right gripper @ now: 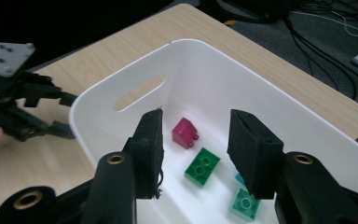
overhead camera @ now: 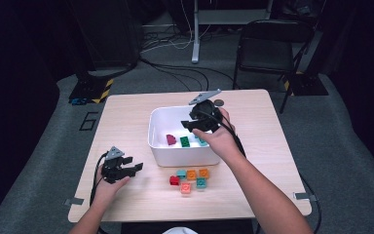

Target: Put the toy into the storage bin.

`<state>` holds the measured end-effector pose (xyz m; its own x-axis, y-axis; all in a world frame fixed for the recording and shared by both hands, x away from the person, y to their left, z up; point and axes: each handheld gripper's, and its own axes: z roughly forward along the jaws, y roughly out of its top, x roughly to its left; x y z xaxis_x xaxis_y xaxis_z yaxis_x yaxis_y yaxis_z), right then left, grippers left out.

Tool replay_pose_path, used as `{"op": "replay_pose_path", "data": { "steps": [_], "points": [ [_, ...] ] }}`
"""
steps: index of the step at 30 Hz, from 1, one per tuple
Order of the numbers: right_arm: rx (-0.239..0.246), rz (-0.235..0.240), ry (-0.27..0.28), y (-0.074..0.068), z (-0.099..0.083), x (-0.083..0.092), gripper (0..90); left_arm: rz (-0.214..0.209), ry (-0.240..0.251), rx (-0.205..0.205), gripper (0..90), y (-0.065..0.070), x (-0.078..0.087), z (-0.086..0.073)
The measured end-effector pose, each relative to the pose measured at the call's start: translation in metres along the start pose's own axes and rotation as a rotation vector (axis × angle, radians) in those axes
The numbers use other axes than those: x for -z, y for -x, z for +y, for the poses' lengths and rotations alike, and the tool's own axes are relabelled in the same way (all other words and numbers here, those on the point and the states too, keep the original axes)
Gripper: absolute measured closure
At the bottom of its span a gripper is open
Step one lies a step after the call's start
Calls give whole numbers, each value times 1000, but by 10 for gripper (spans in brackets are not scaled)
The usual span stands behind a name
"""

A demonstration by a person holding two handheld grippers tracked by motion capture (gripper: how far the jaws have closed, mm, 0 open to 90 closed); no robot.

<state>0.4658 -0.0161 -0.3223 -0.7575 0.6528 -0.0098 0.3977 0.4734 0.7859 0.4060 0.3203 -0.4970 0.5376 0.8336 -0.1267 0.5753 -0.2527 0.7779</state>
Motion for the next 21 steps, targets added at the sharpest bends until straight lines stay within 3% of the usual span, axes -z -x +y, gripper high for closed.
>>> {"op": "replay_pose_path", "data": {
  "steps": [8, 17, 21],
  "points": [
    [34, 33, -9, -18, -17, 16, 546, -1, 0, -2, 405, 0, 0, 0],
    [80, 56, 19, -38, -33, 28, 540, 4, 1, 0, 404, -1, 1, 0],
    [73, 55, 30, -44, -46, 31, 540, 4, 3, 3, 404, -1, 1, -1]
  ]
}}
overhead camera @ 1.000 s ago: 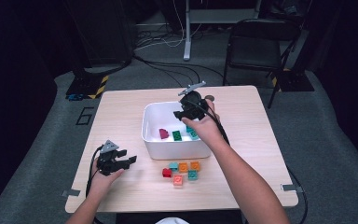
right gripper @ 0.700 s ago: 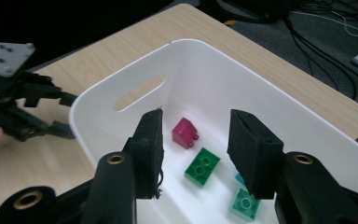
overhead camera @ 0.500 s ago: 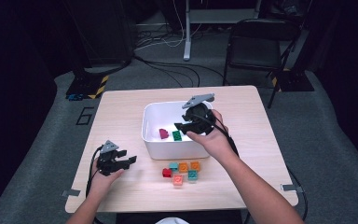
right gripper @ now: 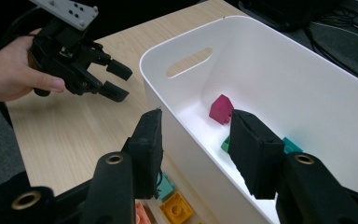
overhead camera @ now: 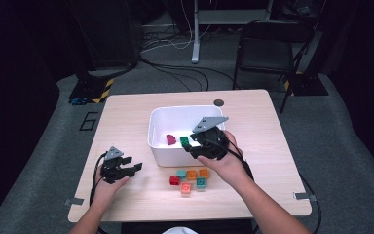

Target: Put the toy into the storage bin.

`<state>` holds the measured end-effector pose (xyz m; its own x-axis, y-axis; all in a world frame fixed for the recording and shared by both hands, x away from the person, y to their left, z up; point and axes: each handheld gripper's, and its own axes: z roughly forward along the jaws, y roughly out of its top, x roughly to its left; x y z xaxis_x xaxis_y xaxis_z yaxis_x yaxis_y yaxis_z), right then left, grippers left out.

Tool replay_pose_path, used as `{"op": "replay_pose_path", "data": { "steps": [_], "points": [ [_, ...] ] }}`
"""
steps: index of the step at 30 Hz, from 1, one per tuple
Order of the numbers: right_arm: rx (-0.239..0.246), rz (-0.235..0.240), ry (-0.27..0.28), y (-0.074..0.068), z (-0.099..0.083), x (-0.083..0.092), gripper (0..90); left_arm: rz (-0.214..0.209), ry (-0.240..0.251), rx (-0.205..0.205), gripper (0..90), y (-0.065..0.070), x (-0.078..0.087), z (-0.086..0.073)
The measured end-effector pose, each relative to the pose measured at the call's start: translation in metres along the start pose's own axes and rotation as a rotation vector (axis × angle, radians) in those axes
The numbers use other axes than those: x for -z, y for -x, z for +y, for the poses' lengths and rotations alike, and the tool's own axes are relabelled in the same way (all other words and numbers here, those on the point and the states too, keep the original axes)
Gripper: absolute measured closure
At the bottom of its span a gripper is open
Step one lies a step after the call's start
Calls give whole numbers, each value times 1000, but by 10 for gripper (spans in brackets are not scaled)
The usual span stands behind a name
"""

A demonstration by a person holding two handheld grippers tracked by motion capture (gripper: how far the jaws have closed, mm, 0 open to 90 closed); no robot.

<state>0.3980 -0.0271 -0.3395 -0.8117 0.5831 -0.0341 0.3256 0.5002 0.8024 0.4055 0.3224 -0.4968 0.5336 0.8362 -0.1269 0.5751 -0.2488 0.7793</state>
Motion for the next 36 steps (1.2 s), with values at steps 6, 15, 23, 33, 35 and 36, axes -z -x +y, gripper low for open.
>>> {"op": "replay_pose_path", "data": {
  "steps": [6, 15, 23, 33, 35, 36],
  "points": [
    [-12, -10, 3, -5, -19, -4, 536, -2, 2, 1, 404, 1, -1, 0],
    [-23, 4, 3, -10, -38, -11, 530, -1, 0, 1, 405, 1, -1, 0],
    [-53, 16, -6, -13, -59, -26, 530, -1, -3, -2, 404, 1, 0, 0],
    [-17, 52, 13, -24, -79, -45, 531, 1, -5, -1, 404, 1, 0, 0],
    [-9, 65, 7, -25, -82, -50, 531, 3, -4, -1, 404, 1, 0, -1],
    [-11, 68, 4, -27, -83, -52, 531, 3, -4, 1, 405, 1, 0, -1]
  ]
}}
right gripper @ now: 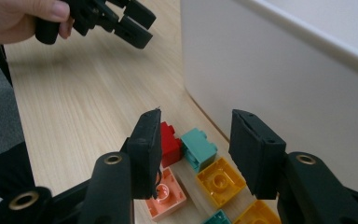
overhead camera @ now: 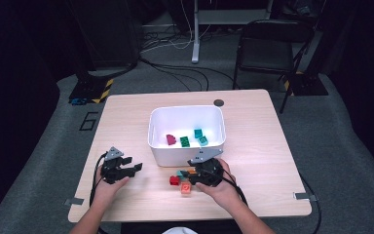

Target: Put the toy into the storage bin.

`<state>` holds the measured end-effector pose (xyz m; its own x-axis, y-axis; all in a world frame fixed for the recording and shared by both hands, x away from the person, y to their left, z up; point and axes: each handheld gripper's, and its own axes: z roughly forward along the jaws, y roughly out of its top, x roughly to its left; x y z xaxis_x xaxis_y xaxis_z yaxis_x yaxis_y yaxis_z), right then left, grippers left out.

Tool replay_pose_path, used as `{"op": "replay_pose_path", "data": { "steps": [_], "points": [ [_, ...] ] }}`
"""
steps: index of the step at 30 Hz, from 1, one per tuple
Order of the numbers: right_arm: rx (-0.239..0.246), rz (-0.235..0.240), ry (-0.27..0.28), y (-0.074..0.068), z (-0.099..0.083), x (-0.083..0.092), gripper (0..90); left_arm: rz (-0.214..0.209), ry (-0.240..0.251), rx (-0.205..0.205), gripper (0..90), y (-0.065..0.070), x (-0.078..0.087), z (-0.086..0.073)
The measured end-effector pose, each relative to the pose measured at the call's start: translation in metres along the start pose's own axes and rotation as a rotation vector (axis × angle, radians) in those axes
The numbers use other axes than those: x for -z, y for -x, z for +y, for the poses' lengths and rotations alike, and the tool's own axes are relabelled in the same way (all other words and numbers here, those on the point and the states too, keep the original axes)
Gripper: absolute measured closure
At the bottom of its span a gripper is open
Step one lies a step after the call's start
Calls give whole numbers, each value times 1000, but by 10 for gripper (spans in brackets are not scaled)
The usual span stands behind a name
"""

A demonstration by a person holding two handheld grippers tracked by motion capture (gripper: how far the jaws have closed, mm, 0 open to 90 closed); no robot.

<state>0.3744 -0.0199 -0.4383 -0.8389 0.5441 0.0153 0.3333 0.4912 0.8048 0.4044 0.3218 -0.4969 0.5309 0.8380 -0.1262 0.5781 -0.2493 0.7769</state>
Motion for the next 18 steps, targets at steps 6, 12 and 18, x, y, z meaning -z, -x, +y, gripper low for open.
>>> {"op": "replay_pose_path", "data": {
  "steps": [6, 12, 18],
  "points": [
    [24, 26, -35, -6, -11, -14, 538, 5, 10, 3, 404, -1, 0, -1],
    [38, 61, -83, -11, -22, -28, 509, 1, 5, 0, 404, -2, 2, -1],
    [48, 73, -106, -11, -30, -35, 507, 1, 2, -1, 405, -2, 2, 0]
  ]
}}
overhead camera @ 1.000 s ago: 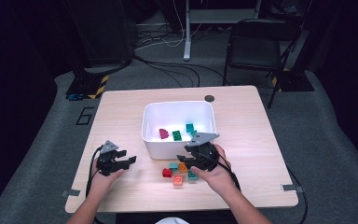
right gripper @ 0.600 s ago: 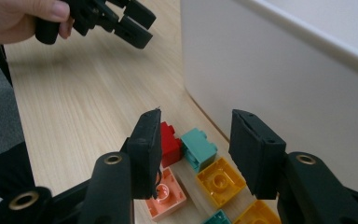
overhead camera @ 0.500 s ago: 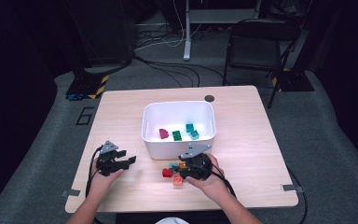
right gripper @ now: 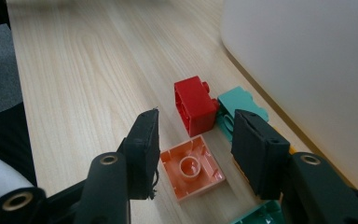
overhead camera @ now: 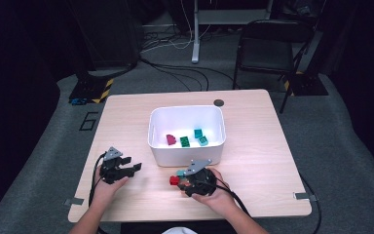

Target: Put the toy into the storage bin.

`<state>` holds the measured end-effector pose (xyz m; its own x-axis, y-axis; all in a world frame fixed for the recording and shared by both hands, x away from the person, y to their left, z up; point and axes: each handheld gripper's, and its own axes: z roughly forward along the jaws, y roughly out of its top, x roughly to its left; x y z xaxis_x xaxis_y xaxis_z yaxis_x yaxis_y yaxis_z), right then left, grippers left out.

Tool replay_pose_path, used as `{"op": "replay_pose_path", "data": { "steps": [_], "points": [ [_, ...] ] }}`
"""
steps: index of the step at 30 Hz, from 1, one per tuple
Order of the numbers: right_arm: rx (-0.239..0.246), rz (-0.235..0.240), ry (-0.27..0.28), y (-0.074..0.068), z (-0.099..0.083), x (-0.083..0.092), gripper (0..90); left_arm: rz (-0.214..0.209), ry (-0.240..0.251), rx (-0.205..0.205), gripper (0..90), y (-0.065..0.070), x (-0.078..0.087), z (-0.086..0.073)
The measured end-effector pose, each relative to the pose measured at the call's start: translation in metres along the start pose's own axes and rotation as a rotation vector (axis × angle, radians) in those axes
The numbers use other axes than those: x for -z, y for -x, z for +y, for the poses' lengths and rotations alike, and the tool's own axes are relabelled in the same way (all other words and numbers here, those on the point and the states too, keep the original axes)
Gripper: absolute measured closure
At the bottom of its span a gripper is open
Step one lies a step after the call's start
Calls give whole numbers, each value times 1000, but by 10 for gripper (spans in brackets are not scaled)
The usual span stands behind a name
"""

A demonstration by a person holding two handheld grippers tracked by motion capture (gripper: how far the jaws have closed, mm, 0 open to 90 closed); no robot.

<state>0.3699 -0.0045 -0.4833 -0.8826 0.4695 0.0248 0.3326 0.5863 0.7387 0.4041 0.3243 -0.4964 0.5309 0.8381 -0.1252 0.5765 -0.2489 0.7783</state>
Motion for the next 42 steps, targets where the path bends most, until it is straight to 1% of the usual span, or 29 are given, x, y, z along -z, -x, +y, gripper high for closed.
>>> {"op": "replay_pose_path", "data": {
  "steps": [1, 3, 7, 8, 9, 10, 11, 14, 15, 17, 18, 20, 23, 25, 29, 30, 33, 38, 42],
  "points": [
    [-10, 4, 2, 0, -1, -1, 507, 0, 0, 0, 404, 0, 0, 0],
    [-15, 15, -10, 1, -5, -5, 504, 0, 2, 2, 404, 0, 0, 0],
    [-13, 12, -31, 0, -10, -11, 489, 0, 3, 3, 405, 0, 0, 0],
    [-2, 6, -33, 1, -11, -12, 487, 0, 4, 3, 405, 0, 0, 0],
    [-12, 9, -40, 0, -12, -13, 486, 0, 4, 3, 404, 0, 0, 0],
    [-20, 11, -43, 0, -12, -14, 486, -1, 1, 3, 404, 0, 0, 0],
    [-9, 12, -48, 1, -12, -14, 486, 0, 1, 3, 404, 0, 0, 0],
    [-8, 15, -58, 1, -14, -15, 486, -1, 4, 3, 404, 0, 0, 0],
    [-15, 21, -62, 0, -15, -15, 487, -1, 6, 5, 404, 0, 0, 0],
    [-10, 25, -71, 0, -17, -15, 488, -2, 5, 5, 404, 0, 0, 1],
    [-9, 27, -75, -1, -17, -14, 497, -3, 3, -2, 404, 0, 0, 1],
    [-9, 31, -87, -3, -18, -14, 516, -4, 4, 0, 405, 1, -1, 1],
    [11, 18, -99, -4, -18, -16, 567, -4, 3, 1, 404, 1, -1, 1],
    [3, 20, -103, -5, -18, -17, 574, -5, 3, 0, 404, 1, -1, 1],
    [-10, 36, -104, -5, -15, -16, 579, -3, 4, 1, 405, 0, -1, 1],
    [-2, 38, -102, -5, -15, -15, 579, -4, 4, 0, 404, 0, -1, 1],
    [-4, 45, -96, -7, -11, -12, 580, -3, 3, -1, 404, 0, -1, 1],
    [13, 55, -70, -10, -2, -4, 580, -1, 1, 2, 404, 1, -2, 1],
    [0, 68, -57, -9, 6, 6, 581, -4, -1, -4, 405, 2, -2, 1]
  ]
}}
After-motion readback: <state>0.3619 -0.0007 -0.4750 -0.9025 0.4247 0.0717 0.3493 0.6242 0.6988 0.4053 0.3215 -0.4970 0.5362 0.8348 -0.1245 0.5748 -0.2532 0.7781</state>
